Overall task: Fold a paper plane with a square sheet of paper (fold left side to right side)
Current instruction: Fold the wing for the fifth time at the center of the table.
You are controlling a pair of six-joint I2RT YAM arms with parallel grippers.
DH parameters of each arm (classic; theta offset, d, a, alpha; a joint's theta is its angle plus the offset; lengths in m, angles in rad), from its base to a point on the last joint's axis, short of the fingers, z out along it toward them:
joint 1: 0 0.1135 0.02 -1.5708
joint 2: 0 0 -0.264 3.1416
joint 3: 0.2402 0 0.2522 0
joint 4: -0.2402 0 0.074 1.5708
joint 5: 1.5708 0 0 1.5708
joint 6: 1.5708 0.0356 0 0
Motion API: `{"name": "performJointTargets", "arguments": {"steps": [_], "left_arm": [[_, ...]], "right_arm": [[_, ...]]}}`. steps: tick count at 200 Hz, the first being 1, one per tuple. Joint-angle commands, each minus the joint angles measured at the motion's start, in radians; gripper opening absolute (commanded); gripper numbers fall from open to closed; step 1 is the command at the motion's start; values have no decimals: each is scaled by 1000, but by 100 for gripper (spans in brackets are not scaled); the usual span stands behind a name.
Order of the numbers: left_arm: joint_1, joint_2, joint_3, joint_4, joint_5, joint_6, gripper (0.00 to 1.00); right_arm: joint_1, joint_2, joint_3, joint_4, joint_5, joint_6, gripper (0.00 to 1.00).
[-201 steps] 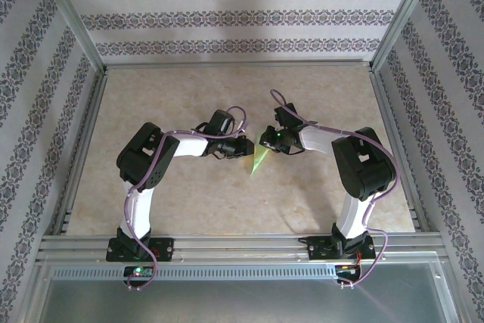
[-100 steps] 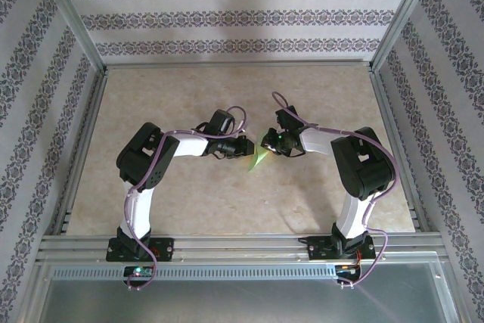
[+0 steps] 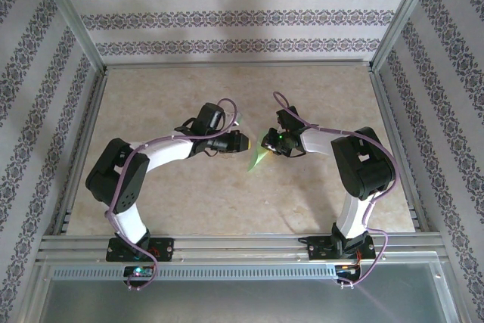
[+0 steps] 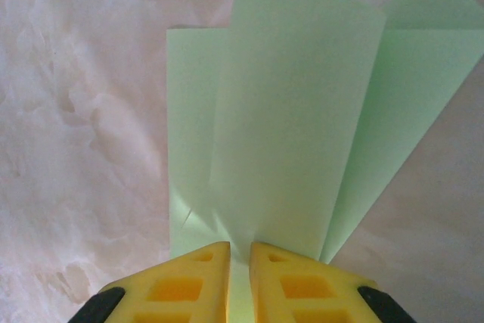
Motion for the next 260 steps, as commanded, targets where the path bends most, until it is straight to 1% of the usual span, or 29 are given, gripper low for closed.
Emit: {"name": "performJointTargets", "arguments": {"steps": [1,48,78,175,260], "left_arm": [[-42,47,46,-119,85,90,14],[-102,163,172,-186,87,158,12],[-123,209,221,-212,72,170,11],[-128,270,262,-249,-33,186,11],[-127,307,277,-261,-95,189,11]], "right_arm": [[-12,36,-7,-40,14,5,18],[-12,28,-24,-37,16,5,17],[-13,26,-17,-44,15,-1,17],[-10,36,-7,-51,14,-5,17],[-9,44,7,-68,14,-18,17]]}}
